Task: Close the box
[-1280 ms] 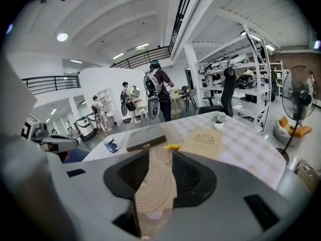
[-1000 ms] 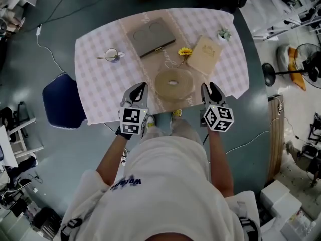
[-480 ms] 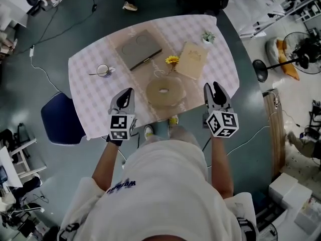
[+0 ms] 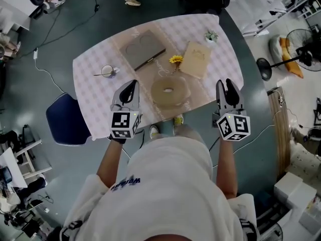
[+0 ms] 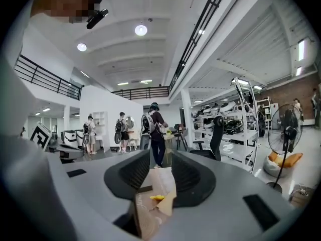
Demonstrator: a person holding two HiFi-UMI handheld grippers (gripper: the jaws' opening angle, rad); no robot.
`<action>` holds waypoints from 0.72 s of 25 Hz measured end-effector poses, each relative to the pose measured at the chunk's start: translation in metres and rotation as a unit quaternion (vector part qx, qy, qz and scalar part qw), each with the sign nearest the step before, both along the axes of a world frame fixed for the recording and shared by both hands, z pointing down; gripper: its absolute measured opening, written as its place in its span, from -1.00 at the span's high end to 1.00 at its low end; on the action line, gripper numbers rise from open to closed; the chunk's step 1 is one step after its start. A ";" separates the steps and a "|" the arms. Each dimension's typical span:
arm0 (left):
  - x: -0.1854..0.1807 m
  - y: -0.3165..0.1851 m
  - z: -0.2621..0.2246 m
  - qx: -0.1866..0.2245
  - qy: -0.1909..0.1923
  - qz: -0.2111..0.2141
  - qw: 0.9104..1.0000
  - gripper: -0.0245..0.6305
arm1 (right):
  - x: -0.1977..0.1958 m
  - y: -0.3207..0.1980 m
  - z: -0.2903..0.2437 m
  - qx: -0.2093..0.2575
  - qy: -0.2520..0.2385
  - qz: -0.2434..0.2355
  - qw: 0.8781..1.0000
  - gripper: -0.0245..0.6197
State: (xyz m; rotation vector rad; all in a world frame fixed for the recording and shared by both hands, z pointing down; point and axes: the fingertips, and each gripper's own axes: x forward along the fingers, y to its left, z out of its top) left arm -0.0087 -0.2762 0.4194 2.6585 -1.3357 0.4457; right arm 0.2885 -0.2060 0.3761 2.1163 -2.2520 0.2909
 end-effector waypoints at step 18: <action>0.046 -0.008 -0.022 0.031 -0.011 -0.039 0.999 0.92 | 0.037 -0.020 -0.010 0.035 -0.004 -0.044 0.998 0.55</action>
